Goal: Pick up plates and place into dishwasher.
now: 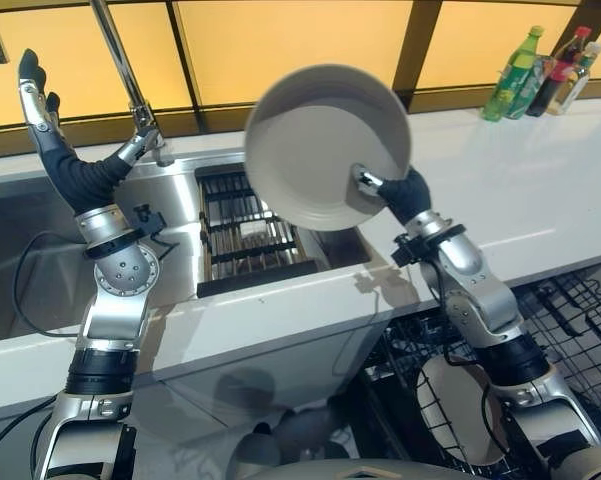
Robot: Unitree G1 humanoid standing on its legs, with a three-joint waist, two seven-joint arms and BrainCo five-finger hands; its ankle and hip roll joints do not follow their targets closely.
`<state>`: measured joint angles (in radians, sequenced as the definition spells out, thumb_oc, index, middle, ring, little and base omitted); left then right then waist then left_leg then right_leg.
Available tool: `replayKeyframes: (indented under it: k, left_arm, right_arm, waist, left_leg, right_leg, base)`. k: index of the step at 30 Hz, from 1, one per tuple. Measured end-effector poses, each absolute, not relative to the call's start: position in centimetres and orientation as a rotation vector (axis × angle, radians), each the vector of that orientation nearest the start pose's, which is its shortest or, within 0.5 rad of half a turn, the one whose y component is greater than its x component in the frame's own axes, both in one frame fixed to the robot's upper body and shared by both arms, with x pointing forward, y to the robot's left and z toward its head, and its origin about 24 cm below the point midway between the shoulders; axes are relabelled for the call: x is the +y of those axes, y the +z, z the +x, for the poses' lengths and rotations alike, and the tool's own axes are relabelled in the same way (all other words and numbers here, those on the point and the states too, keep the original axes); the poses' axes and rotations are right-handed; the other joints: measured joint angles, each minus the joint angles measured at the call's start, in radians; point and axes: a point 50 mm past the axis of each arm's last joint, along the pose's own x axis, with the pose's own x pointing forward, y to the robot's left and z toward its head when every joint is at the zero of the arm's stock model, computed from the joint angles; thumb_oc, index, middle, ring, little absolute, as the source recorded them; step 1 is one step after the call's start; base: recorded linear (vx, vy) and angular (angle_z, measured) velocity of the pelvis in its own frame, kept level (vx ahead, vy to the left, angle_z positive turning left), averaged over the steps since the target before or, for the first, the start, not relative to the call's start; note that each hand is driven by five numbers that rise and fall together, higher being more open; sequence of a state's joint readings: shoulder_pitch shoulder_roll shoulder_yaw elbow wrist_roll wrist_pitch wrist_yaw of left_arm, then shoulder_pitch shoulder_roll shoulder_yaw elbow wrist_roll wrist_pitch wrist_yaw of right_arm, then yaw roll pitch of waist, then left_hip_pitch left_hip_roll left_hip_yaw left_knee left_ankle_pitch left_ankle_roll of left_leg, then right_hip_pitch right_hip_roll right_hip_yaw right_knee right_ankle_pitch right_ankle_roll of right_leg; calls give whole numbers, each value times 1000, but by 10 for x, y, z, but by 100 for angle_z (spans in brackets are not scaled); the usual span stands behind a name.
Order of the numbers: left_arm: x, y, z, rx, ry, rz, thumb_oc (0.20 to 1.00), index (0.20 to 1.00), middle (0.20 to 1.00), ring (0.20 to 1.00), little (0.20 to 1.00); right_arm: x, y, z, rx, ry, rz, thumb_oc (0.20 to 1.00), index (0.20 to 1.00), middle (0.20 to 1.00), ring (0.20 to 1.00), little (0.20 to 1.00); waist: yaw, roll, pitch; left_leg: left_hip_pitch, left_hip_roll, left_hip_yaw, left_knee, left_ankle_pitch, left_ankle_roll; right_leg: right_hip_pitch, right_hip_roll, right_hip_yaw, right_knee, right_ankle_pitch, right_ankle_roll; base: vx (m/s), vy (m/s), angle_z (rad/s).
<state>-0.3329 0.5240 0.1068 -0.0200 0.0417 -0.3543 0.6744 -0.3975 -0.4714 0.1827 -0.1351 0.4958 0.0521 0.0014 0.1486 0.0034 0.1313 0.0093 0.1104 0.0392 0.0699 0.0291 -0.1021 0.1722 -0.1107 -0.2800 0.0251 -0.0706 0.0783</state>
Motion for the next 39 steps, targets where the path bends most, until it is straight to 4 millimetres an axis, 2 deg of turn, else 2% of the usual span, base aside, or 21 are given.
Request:
replayKeyframes:
  k: [5,9,12,13,17,20,27,31,35,39]
  left_arm:
    - [276,196,257,-820,733,299,1000,1000,1000,1000,1000]
    - [282,192,253,-798,752,312,1000,1000,1000,1000,1000]
    - [291,192,248,-791,780,341,1000,1000,1000,1000,1000]
    - [292,192,248,-790,781,347,1000,1000,1000,1000,1000]
    - [301,188,241,-769,814,367,1000,1000,1000,1000,1000]
    - [309,184,234,-746,837,386,1000,1000,1000,1000,1000]
    - [319,174,224,-689,839,431,1000,1000,1000,1000,1000]
    - [321,171,223,-672,834,443,1000,1000,1000,1000,1000]
    - [321,169,222,-664,831,449,1000,1000,1000,1000,1000]
    - [322,169,222,-661,840,450,1000,1000,1000,1000,1000]
  right_arm:
    - [-208,166,293,-337,77,-169,200,200,200,200,200]
    - [-243,164,285,-324,-89,-328,200,200,200,200,200]
    - [-263,168,278,-351,-211,-366,200,200,200,200,200]
    - [-269,168,275,-354,-249,-383,200,200,200,200,200]
    - [-286,167,264,-362,-370,-468,200,200,200,200,200]
    - [-299,157,255,-323,-451,-550,200,200,200,200,200]
    - [-321,144,243,-237,-534,-728,200,200,200,200,200]
    - [-343,125,233,-116,-584,-845,200,200,200,200,200]
    - [-357,114,225,-33,-621,-1003,200,200,200,200,200]
    - [-376,124,222,4,-647,-1254,200,200,200,200,200]
  waist:
    - [-58,14,-14]
    - [-97,19,-22]
    - [-118,20,-26]
    - [-139,19,-27]
    - [-164,20,-31]
    - [-164,20,-31]
    - [-188,25,-33]
    - [-189,27,-33]
    - [-189,49,-19]
    - [-190,82,0]
  left_leg:
    - [23,9,33,-21,0,0]
    - [53,19,74,-44,0,0]
    - [67,27,105,-60,1,-2]
    - [72,30,116,-63,1,-2]
    - [87,37,134,-79,1,-2]
    - [103,44,155,-90,1,-2]
    - [107,54,181,-106,7,-12]
    - [120,50,187,-129,14,-23]
    - [110,45,199,-133,15,-23]
    - [67,37,202,-133,19,-17]
  right_leg:
    - [-6,2,32,2,0,0]
    - [-11,6,68,0,0,-1]
    - [-17,14,96,-9,9,-6]
    - [-21,17,105,-12,9,-6]
    - [-19,25,124,-29,15,-11]
    - [-16,33,145,-41,21,-16]
    - [-15,43,161,-76,43,-20]
    - [-5,41,164,-102,54,-15]
    - [-17,35,169,-115,66,-12]
    - [-65,28,179,-114,79,-7]
  base:
    - [0,-14,-20]
    - [-4,-26,-25]
    - [1,-32,-33]
    - [4,-32,-28]
    - [5,-36,-19]
    - [15,-36,-20]
    - [26,-41,-8]
    - [-6,-30,-4]
    - [-105,4,-9]
    - [-68,14,-8]
